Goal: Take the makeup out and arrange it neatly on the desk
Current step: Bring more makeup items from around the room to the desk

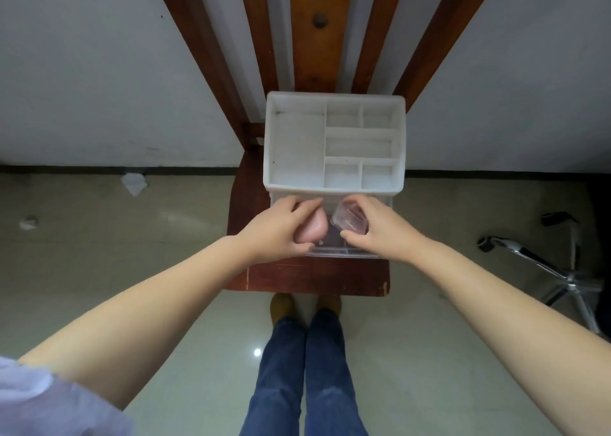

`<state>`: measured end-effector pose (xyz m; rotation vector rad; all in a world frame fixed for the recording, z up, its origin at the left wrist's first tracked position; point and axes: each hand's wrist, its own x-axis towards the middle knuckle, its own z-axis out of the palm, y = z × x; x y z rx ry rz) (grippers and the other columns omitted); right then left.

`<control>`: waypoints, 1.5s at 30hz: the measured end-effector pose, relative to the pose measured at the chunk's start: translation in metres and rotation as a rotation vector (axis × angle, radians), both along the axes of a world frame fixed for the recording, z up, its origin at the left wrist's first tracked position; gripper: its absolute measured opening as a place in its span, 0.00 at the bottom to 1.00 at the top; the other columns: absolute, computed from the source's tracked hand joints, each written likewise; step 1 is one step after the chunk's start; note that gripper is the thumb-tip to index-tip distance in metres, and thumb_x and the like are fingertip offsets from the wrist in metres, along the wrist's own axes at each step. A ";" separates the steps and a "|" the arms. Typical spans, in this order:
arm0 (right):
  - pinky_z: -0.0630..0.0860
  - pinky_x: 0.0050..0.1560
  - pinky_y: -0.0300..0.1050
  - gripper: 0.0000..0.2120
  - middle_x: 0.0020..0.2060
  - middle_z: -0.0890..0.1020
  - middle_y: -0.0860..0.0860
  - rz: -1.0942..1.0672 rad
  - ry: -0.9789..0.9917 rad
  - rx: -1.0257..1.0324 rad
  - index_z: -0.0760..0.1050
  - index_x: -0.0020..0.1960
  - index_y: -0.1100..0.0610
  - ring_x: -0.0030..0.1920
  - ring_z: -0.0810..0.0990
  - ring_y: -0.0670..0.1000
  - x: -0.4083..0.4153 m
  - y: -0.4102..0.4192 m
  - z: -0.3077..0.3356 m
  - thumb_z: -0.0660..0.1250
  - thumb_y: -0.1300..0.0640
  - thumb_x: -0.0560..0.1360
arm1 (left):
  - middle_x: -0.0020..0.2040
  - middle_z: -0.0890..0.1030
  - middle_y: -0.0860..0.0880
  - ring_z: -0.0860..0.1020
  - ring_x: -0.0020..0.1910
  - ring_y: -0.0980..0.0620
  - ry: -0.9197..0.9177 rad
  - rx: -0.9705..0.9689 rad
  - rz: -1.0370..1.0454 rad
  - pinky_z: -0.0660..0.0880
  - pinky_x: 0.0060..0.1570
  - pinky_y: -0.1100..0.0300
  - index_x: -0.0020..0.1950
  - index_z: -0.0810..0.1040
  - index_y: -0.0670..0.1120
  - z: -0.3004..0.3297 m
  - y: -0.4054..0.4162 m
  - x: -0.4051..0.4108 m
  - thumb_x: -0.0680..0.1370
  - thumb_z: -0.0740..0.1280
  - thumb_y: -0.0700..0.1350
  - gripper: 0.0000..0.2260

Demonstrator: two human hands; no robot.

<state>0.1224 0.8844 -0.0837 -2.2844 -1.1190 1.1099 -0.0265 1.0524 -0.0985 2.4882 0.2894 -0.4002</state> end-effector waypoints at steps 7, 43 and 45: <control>0.75 0.55 0.40 0.33 0.57 0.78 0.50 0.179 0.587 -0.479 0.56 0.75 0.55 0.45 0.80 0.45 -0.031 -0.037 0.023 0.67 0.53 0.76 | 0.69 0.69 0.48 0.70 0.66 0.50 0.420 -0.299 -0.144 0.67 0.64 0.60 0.75 0.58 0.50 0.020 -0.027 -0.051 0.74 0.66 0.58 0.34; 0.72 0.57 0.52 0.22 0.63 0.70 0.54 0.818 -0.413 0.187 0.66 0.65 0.56 0.63 0.68 0.58 -0.099 0.096 0.105 0.64 0.53 0.74 | 0.64 0.64 0.44 0.64 0.64 0.45 0.077 0.048 0.919 0.68 0.62 0.54 0.74 0.58 0.52 0.128 -0.022 -0.164 0.71 0.70 0.50 0.34; 0.73 0.56 0.52 0.20 0.64 0.69 0.55 0.915 -0.446 0.237 0.66 0.65 0.58 0.64 0.67 0.59 -0.126 0.102 0.113 0.62 0.55 0.75 | 0.64 0.64 0.45 0.63 0.65 0.45 0.065 0.067 1.041 0.69 0.62 0.54 0.74 0.58 0.52 0.134 -0.045 -0.196 0.71 0.69 0.50 0.34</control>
